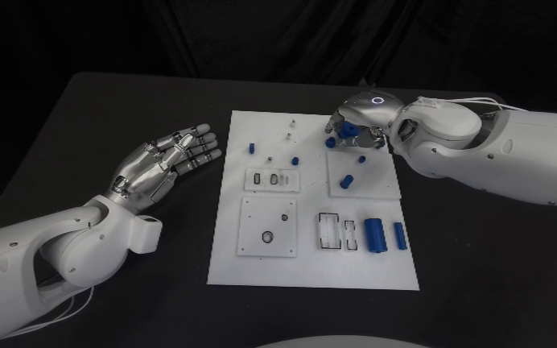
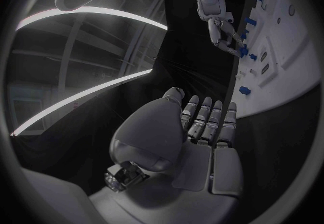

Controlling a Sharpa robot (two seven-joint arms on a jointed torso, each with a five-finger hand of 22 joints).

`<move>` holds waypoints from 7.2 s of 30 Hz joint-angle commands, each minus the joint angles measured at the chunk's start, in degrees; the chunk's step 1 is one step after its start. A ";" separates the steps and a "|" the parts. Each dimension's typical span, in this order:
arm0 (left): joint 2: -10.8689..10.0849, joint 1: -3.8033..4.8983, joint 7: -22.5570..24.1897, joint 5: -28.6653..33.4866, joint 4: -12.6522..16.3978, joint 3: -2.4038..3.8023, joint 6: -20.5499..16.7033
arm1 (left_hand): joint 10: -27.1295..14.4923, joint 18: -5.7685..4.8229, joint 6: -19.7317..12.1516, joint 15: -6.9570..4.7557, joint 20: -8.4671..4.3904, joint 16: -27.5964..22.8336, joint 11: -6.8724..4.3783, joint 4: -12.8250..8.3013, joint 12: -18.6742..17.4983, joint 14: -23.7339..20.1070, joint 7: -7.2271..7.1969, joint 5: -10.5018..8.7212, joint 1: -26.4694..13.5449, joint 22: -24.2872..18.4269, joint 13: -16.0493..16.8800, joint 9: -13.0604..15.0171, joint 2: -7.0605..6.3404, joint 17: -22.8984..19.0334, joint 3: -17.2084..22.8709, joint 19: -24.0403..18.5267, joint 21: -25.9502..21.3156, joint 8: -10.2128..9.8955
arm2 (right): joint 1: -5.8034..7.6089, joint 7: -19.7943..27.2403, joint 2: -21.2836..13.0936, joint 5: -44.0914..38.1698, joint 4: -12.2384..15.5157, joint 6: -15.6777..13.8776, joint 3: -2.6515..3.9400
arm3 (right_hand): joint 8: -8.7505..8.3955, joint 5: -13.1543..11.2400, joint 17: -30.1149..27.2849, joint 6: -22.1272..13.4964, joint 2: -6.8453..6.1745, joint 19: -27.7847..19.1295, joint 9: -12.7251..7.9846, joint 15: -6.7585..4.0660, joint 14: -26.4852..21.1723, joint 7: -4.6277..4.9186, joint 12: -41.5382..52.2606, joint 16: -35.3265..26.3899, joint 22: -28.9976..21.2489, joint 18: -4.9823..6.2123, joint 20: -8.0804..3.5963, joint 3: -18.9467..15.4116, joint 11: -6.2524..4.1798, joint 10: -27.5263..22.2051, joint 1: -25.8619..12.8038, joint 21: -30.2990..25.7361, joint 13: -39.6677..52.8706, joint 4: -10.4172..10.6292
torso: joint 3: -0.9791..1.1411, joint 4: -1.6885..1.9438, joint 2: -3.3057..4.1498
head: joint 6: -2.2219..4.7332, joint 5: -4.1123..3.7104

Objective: Assemble the parts on the task board

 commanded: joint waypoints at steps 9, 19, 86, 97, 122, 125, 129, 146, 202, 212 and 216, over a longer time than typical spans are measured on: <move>0.11 0.10 14.86 -0.01 -0.18 0.03 1.47 | 0.05 -0.37 0.53 0.38 0.02 0.43 0.45 -0.11 0.02 0.02 0.12 0.05 -0.02 -0.12 0.02 0.13 -0.47 0.09 0.59 -0.57 -0.31 0.33 | -1.08 0.46 0.50 -0.55 -0.48 -1.44 0.04 | 0.22 2.05 0.04 1.46 -1.08 -0.52 0.70 -0.05 -0.51 0.00 -0.32 -0.40 0.07 0.02 -0.09 1.69 -0.21 1.53 0.00 -0.49 0.21 0.17 | -0.01 -0.06 0.01 | -0.49 -0.19; 0.08 0.10 14.45 -0.01 -0.37 0.01 1.59 | 0.10 -0.38 0.77 0.51 0.03 0.60 0.59 -0.14 0.11 0.12 0.22 0.04 -0.09 -0.19 0.03 0.16 -0.49 0.12 0.86 -0.70 -0.43 0.40 | -1.81 1.25 1.12 -0.55 -1.04 -2.42 0.04 | 1.89 2.81 0.47 5.11 -1.26 -0.01 2.41 0.13 -0.25 0.50 0.13 -0.41 1.16 -0.18 0.00 3.76 -0.81 4.11 -0.21 -0.14 0.59 0.08 | -0.05 -0.17 -0.02 | -0.77 0.01; 1.62 0.07 12.32 0.00 -2.54 -0.43 2.55 | -0.02 -0.69 0.69 1.02 0.07 1.19 1.11 -0.41 0.28 0.15 0.75 0.03 -0.39 -0.72 0.04 0.15 -0.41 0.15 2.84 -1.82 -1.39 0.40 | 1.49 1.16 16.27 4.03 -14.65 -3.84 0.60 | 4.60 0.62 1.54 10.04 0.01 1.20 8.50 -0.75 0.92 1.50 -3.39 -1.23 3.33 -0.55 -0.91 6.90 -2.11 11.48 -1.61 0.22 0.38 -2.14 | -0.20 -0.16 0.00 | -0.26 1.18; 1.52 0.07 12.04 0.09 -2.33 -0.45 2.52 | -0.07 -0.74 0.54 1.08 0.07 1.23 1.17 -0.45 0.26 0.10 0.83 -0.02 -0.45 -0.80 0.03 0.13 -0.43 0.14 3.15 -1.98 -1.54 0.36 | 1.24 1.21 15.82 4.03 -13.75 -3.55 0.60 | 4.42 0.34 1.55 9.85 -0.03 1.21 8.59 -0.67 0.91 1.52 -3.73 -1.26 3.38 -0.56 -0.82 6.97 -2.03 11.41 -1.75 0.22 0.33 -2.12 | -0.16 0.01 0.03 | -0.58 0.95; 1.59 0.07 11.86 0.65 -2.47 -0.48 2.51 | -0.04 -0.79 0.59 1.15 0.07 1.35 1.25 -0.50 0.36 0.11 0.92 -0.06 -0.53 -0.84 0.04 0.14 -0.48 0.15 3.46 -2.02 -1.59 0.37 | 1.22 1.43 16.50 4.03 -13.69 -3.39 0.59 | 3.95 -0.05 1.78 9.30 -0.10 1.20 8.75 -0.48 0.92 1.60 -4.56 -1.23 3.47 -0.56 -0.65 7.17 -1.80 11.19 -2.16 0.18 0.22 -1.99 | -0.18 -0.15 0.00 | -1.13 1.08; 1.63 0.07 11.87 0.65 -2.48 -0.49 2.53 | -0.04 -0.79 0.59 1.15 0.07 1.35 1.25 -0.50 0.36 0.11 0.92 -0.06 -0.53 -0.84 0.04 0.14 -0.48 0.15 3.46 -2.02 -1.59 0.37 | 1.22 1.41 16.69 4.03 -13.79 -3.26 0.60 | 3.79 -0.32 1.78 9.11 -0.12 1.13 8.79 -0.40 0.89 1.63 -4.83 -1.25 3.38 -0.54 -0.58 7.21 -1.72 11.10 -2.30 0.10 0.20 -1.94 | -0.22 -0.11 -0.02 | -1.11 0.99; 1.66 0.07 11.87 0.65 -2.50 -0.49 2.55 | -0.04 -0.79 0.59 1.15 0.07 1.35 1.25 -0.50 0.36 0.11 0.92 -0.06 -0.53 -0.84 0.04 0.14 -0.48 0.15 3.46 -2.02 -1.59 0.37 | 1.22 1.42 16.84 4.03 -13.80 -3.32 0.60 | 3.71 -0.46 1.74 9.03 -0.13 1.12 8.82 -0.37 0.86 1.64 -4.96 -1.29 3.39 -0.54 -0.54 7.24 -1.68 11.07 -2.36 0.09 0.19 -1.92 | -0.24 -0.09 -0.03 | -1.10 0.98; 1.79 0.07 11.86 0.65 -2.72 -0.54 2.60 | -0.01 -0.82 0.65 1.19 0.08 1.48 1.29 -0.56 0.42 0.15 0.97 -0.07 -0.59 -0.87 0.05 0.15 -0.56 0.17 3.72 -2.03 -1.62 0.38 | 1.22 0.25 17.25 4.03 -14.07 -0.35 0.60 | 0.08 -4.95 -1.03 3.94 -1.27 -0.92 8.60 0.87 -0.80 0.59 -8.08 -3.18 0.76 0.09 0.69 7.08 -0.17 7.39 -3.90 -2.08 0.24 -1.58 | -0.23 -0.12 -0.04 | -1.33 0.89; 2.20 0.05 11.56 0.65 -3.51 -0.75 2.76 | 0.01 -0.95 0.63 1.33 0.07 1.93 1.41 -0.59 0.65 0.18 1.15 -0.01 -0.99 -1.00 0.06 0.15 -0.43 0.20 5.31 -2.04 -1.76 0.40 | 0.97 -1.01 18.60 5.77 -12.49 -1.54 0.59 | -2.09 -5.53 0.16 2.72 1.29 -1.83 7.32 2.37 -1.70 4.20 -6.93 -2.65 0.93 0.28 2.13 4.91 1.30 1.17 -9.74 -3.20 2.15 0.33 | -0.28 -0.12 -0.05 | -1.51 1.03; 2.41 0.05 11.50 0.66 -3.67 -0.78 2.83 | -0.01 -0.97 0.59 1.36 0.07 2.06 1.43 -0.61 0.67 0.22 1.19 -0.02 -1.05 -1.02 0.06 0.14 -0.44 0.21 5.57 -2.03 -1.77 0.39 | 0.93 -4.07 19.90 2.66 -13.24 2.19 0.60 | -1.86 -4.26 -1.00 2.82 0.60 -2.64 6.88 2.16 -2.47 3.72 -6.09 -3.22 0.21 0.56 2.09 4.99 1.07 0.54 -7.41 -3.94 2.45 -2.65 | -0.29 -0.13 -0.05 | -1.63 1.11; 2.41 0.05 11.48 0.66 -3.69 -0.78 2.84 | -0.01 -0.97 0.59 1.36 0.07 2.06 1.43 -0.61 0.67 0.22 1.19 -0.02 -1.05 -1.02 0.06 0.14 -0.44 0.21 5.57 -2.03 -1.77 0.39 | 0.93 -4.42 20.03 2.27 -13.60 2.51 0.60 | -1.73 -4.45 -1.05 3.19 0.81 -2.63 6.86 2.12 -2.54 3.60 -5.76 -3.25 0.35 0.54 2.01 5.30 1.03 0.77 -6.83 -3.94 2.55 -3.22 | -0.28 -0.12 -0.01 | -1.60 1.14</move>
